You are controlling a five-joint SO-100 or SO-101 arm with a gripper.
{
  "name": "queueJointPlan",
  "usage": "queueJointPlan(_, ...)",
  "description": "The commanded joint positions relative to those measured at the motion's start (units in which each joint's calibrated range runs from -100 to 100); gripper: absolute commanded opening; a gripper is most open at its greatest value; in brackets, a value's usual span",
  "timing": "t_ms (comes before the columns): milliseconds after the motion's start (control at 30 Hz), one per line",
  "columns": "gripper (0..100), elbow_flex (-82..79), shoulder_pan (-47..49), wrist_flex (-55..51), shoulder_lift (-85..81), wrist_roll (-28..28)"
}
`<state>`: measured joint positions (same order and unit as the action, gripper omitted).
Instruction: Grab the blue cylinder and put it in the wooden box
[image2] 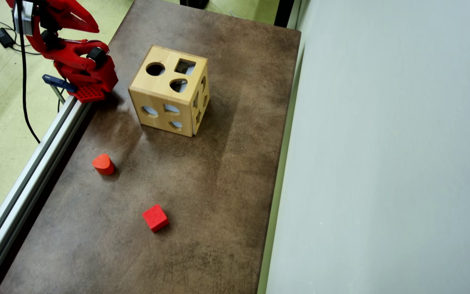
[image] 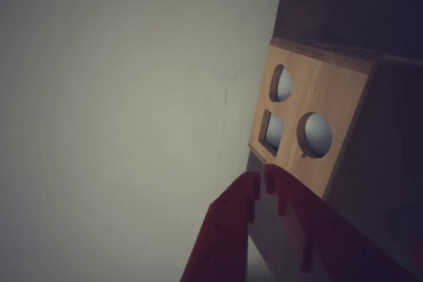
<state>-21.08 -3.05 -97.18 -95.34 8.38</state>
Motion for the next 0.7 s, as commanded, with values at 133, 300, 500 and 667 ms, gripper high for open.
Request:
queueJointPlan(133,2,1.85,0.31,-0.09,0.18,-0.2)
queueJointPlan(300,2,3.55,0.38,-0.09,0.18,-2.15)
queueJointPlan(500,2,2.66,0.38,-0.09,0.18,-3.61)
queueJointPlan(667,2,1.58,0.38,-0.65,0.18,-4.1)
